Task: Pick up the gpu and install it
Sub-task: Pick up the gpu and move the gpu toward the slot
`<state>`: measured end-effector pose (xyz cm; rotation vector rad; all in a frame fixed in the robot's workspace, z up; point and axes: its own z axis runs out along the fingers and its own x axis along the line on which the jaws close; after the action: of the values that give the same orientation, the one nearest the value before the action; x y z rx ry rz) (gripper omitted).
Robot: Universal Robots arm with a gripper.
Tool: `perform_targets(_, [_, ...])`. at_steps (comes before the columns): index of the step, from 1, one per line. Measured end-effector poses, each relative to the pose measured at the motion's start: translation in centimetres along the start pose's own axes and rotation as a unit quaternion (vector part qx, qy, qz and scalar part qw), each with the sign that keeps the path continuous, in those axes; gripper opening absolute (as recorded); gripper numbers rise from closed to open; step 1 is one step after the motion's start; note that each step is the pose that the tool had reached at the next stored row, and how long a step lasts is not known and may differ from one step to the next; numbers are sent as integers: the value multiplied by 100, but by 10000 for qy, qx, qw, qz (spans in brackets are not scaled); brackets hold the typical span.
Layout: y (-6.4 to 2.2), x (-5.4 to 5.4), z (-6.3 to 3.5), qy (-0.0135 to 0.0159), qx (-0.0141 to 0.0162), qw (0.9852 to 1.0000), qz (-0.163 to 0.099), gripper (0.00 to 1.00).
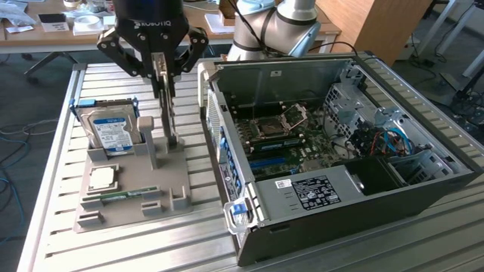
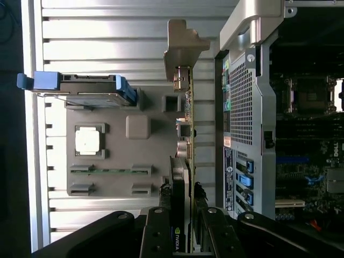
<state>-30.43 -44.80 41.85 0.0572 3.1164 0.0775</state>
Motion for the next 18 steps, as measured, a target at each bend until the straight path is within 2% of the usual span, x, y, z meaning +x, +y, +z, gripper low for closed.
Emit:
perform_targets(6, [4, -2, -69, 0, 0, 10000, 0, 27])
perform_targets(18, [6, -3, -123, 0, 0, 10000, 0, 27])
